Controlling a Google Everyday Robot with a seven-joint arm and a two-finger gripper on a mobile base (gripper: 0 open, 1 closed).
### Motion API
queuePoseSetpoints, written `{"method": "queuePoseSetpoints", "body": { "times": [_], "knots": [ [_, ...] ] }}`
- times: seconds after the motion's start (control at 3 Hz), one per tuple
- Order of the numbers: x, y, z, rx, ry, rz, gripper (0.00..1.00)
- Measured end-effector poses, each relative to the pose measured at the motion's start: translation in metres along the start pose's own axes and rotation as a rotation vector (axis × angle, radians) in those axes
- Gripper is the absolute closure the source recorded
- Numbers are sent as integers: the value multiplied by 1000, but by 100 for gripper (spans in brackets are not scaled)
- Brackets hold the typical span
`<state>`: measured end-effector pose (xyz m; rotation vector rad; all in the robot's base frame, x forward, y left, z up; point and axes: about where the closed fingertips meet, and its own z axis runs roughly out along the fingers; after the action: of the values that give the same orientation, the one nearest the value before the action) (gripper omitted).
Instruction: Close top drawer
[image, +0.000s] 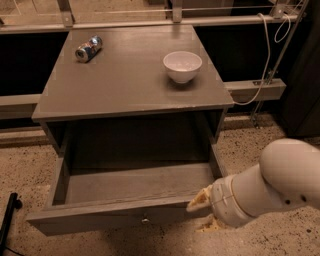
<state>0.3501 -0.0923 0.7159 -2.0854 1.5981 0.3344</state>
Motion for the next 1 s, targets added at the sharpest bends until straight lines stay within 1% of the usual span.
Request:
{"method": "queuePoseSetpoints", "body": {
  "times": [0.33,0.67,1.0],
  "knots": [
    [14,17,26,-19,16,7,79],
    [15,13,63,-5,3,39,100],
    [16,-8,98,96,41,118,100]
  ]
}}
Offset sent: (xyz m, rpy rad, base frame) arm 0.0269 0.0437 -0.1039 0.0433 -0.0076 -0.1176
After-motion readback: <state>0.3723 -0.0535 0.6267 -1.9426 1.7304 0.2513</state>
